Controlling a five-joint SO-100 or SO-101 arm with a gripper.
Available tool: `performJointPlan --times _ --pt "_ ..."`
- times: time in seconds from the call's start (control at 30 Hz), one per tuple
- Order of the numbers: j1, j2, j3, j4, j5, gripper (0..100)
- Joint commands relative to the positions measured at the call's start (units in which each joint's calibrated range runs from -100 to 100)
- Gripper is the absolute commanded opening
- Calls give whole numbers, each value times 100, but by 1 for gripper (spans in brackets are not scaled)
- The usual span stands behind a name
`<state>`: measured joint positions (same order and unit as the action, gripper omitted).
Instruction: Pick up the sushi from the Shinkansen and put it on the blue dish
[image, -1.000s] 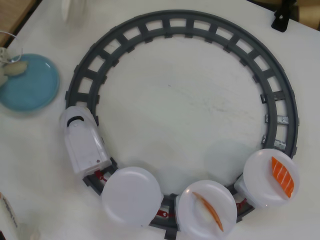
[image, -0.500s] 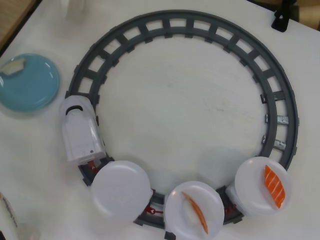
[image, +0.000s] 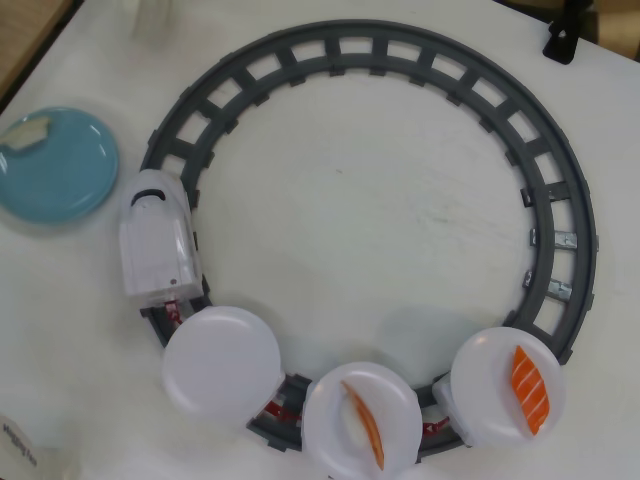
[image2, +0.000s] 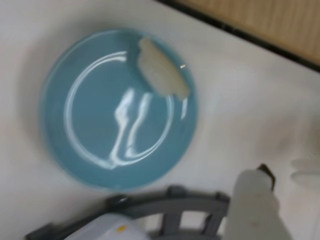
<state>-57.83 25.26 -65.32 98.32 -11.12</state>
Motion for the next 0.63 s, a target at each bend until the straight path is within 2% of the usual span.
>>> performJointPlan --times 0.0,0.1,0.2,0.47,0.6 --pt "70 -1427 1357 92 -28 20" --pt "70 -2340 2673 -104 -28 20" --pt "131 -3410 4477 -817 -28 20" --pt "70 -7168 10590 -4333 -23 20" --pt "70 -8528 12466 -5412 -7 20"
